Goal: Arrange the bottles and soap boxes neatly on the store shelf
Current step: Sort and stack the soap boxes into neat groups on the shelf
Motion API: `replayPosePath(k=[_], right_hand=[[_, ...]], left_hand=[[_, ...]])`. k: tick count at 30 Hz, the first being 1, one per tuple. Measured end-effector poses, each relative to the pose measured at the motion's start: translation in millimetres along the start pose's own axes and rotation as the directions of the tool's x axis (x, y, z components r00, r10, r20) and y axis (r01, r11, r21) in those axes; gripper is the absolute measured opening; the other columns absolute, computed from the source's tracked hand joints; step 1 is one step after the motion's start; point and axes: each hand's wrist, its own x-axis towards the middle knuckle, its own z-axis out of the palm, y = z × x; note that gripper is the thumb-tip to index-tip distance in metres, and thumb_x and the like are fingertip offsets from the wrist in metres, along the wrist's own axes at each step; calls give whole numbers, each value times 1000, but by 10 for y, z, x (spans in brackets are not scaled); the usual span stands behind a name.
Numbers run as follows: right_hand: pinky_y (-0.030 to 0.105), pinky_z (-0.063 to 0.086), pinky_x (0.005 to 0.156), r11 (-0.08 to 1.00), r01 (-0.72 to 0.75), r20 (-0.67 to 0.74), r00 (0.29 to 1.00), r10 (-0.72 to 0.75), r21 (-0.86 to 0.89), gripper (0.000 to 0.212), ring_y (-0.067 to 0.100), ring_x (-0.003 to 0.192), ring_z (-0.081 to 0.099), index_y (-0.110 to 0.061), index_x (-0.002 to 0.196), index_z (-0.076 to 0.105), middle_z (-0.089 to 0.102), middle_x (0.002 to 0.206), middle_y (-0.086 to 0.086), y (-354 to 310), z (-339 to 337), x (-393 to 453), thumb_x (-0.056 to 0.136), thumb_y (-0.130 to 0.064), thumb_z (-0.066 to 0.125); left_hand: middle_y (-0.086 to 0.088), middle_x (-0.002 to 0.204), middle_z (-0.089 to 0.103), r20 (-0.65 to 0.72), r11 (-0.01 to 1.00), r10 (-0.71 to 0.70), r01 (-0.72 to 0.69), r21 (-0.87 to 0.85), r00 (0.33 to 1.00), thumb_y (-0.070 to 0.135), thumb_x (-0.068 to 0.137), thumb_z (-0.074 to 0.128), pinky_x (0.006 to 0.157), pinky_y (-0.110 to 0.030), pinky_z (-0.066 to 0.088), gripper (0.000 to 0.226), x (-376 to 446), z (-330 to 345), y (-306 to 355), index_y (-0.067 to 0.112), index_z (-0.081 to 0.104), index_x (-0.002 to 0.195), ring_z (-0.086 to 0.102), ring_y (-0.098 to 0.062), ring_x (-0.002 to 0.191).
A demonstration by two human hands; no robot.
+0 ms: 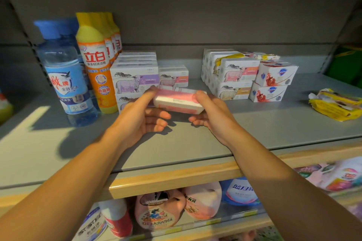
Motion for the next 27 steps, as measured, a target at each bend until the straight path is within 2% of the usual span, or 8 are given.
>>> replayPosePath(k=[6, 9, 11, 13, 17, 20, 23, 27], right_hand=[[28, 44, 47, 994, -74, -5, 997, 74, -85, 59, 20, 50, 57, -15, 89, 71, 65, 62, 10, -10, 11, 32, 70, -68, 56], [23, 31, 42, 991, -97, -23, 995, 96, -88, 59, 15, 43, 41, -15, 89, 70, 55, 66, 10, -13, 6, 48, 70, -69, 55], [24, 29, 42, 994, -91, -13, 996, 90, -58, 52, 14, 43, 38, -15, 87, 69, 50, 66, 9, -6, -13, 50, 68, -63, 60], [28, 35, 46, 998, -59, 14, 998, 59, -3, 44, 15, 49, 48, -16, 91, 69, 57, 69, 8, 6, -25, 44, 64, -50, 66], [30, 54, 72, 997, 17, 60, 998, -21, 78, 58, 17, 92, 70, -27, 116, 65, 70, 106, 2, 56, -55, 47, 59, -13, 68], [30, 57, 76, 993, 105, 67, 992, -109, 56, 58, 17, 96, 71, -31, 123, 60, 72, 108, -6, 73, -42, 13, 71, -7, 69], [21, 56, 70, 983, 182, 46, 982, -182, 2, 53, 10, 91, 72, -33, 126, 54, 74, 103, -10, 87, -19, -17, 86, 0, 66], [29, 54, 91, 912, 285, -31, 951, -307, -296, 68, 11, 113, 60, -31, 139, 46, 53, 131, 0, 91, 8, -24, 83, -2, 70]], left_hand=[[-19, 66, 65, -35, 996, -3, 6, 87, 999, 80, 50, 63, 48, -28, 52, 94, -18, -8, 12, 6, 67, 107, 60, -24, 52], [-18, 65, 64, -41, 995, 0, 4, 95, 999, 81, 50, 64, 46, -27, 50, 92, -8, -15, 3, 6, 67, 105, 59, -22, 50], [-18, 67, 65, -35, 997, 2, 0, 78, 999, 74, 66, 65, 47, -28, 50, 79, 14, -26, -14, 7, 66, 106, 59, -22, 51], [-17, 70, 66, -23, 999, 14, -13, 43, 1000, 56, 83, 65, 49, -29, 51, 60, 44, -40, -35, 2, 65, 108, 59, -23, 54], [-18, 82, 70, 5, 999, 47, -47, 24, 999, 45, 83, 70, 52, -30, 54, 46, 39, -22, -56, 7, 66, 109, 63, -25, 58], [-16, 94, 71, -30, 988, 127, -124, 87, 991, 26, 90, 68, 50, -30, 55, 17, 20, 4, -73, 20, 66, 106, 63, -26, 59], [-3, 101, 75, -46, 945, 270, -256, 205, 962, 14, 89, 68, 59, -32, 59, 26, 2, 19, -70, 26, 63, 111, 72, -23, 77], [19, 108, 71, 106, 716, 519, -499, 489, 848, 12, 86, 72, 80, -20, 56, 40, -24, 30, -49, 35, 60, 116, 68, -2, 100]])
